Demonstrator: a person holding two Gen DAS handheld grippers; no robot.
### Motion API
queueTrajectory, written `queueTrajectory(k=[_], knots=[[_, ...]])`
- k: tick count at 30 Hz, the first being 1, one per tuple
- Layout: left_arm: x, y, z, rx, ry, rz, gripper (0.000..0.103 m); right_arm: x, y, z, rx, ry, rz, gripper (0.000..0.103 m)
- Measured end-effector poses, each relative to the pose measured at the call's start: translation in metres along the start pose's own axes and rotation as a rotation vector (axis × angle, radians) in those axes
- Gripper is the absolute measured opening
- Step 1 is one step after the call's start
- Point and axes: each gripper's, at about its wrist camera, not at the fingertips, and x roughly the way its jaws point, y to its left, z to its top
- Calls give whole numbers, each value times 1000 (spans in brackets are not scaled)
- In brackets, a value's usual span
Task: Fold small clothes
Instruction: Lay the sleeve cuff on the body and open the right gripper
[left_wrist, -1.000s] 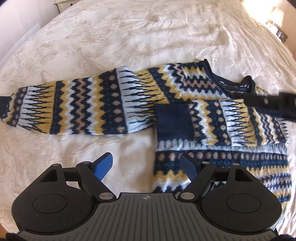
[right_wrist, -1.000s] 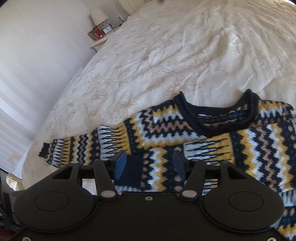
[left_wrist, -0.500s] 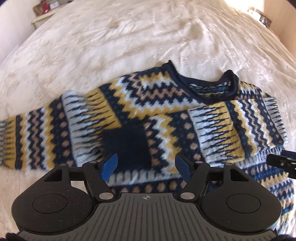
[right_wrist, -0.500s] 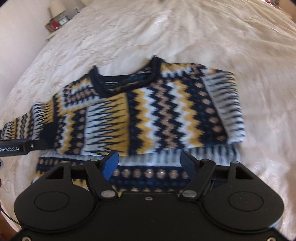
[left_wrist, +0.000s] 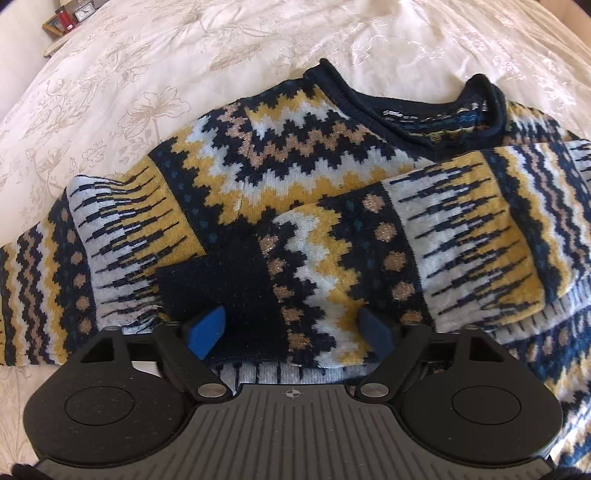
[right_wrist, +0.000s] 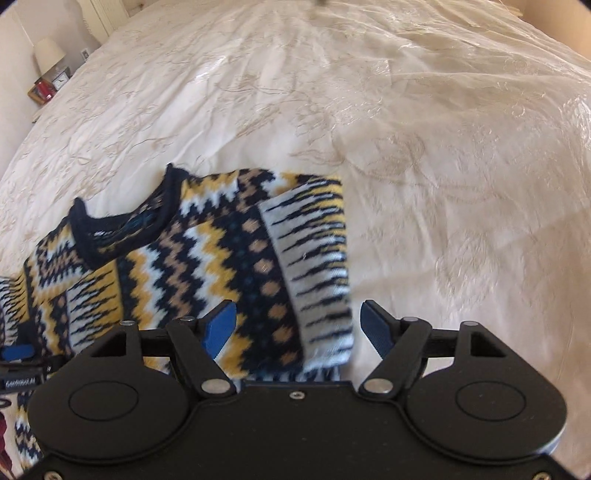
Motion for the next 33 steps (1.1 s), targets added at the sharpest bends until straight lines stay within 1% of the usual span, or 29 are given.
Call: queueTrajectory(k=[3, 5, 7, 9, 10, 12, 16, 20, 24, 25, 27, 28, 30, 31, 32, 33], knots=[[4, 5, -2, -40, -11, -18, 92, 18, 0, 8, -21, 26, -14, 79], [4, 5, -3, -48, -20, -22, 94, 31, 0, 10, -27, 52, -13, 81], [4, 4, -3, -44, -23, -17, 95, 41, -1, 10, -30, 76, -8, 86], [5, 3, -3, -46, -22, -14, 98, 48, 1, 9, -39, 86, 11, 100], [5, 3, -3, -48, -21, -14, 98, 51, 2, 8, -43, 92, 21, 103], [8, 2, 0, -53, -19, -15, 103, 57, 6, 7, -59, 102, 1, 103], [13, 2, 4, -64, -31, -10, 103, 60, 8, 9, -51, 105, -5, 103], [11, 2, -1, -63, -56, -1, 103, 63, 6, 14, -51, 111, 16, 103], [6, 3, -4, -66, -56, -10, 103, 56, -2, 14, -27, 96, 52, 103], [3, 4, -5, -68, -56, -16, 103, 53, -4, 14, -13, 84, 58, 101], [-1, 7, -6, -82, -65, -27, 101, 45, -11, 13, 24, 55, 81, 86], [-4, 8, -6, -89, -71, -30, 101, 43, -15, 13, 46, 45, 95, 81], [-7, 8, -8, -88, -78, -35, 93, 40, -24, 14, 83, 30, 117, 66], [-7, 8, -9, -85, -76, -37, 93, 40, -28, 15, 94, 24, 130, 62], [-9, 7, -9, -85, -79, -38, 93, 41, -31, 16, 102, 25, 139, 52], [-10, 7, -10, -87, -82, -39, 93, 42, -32, 16, 106, 30, 148, 39]])
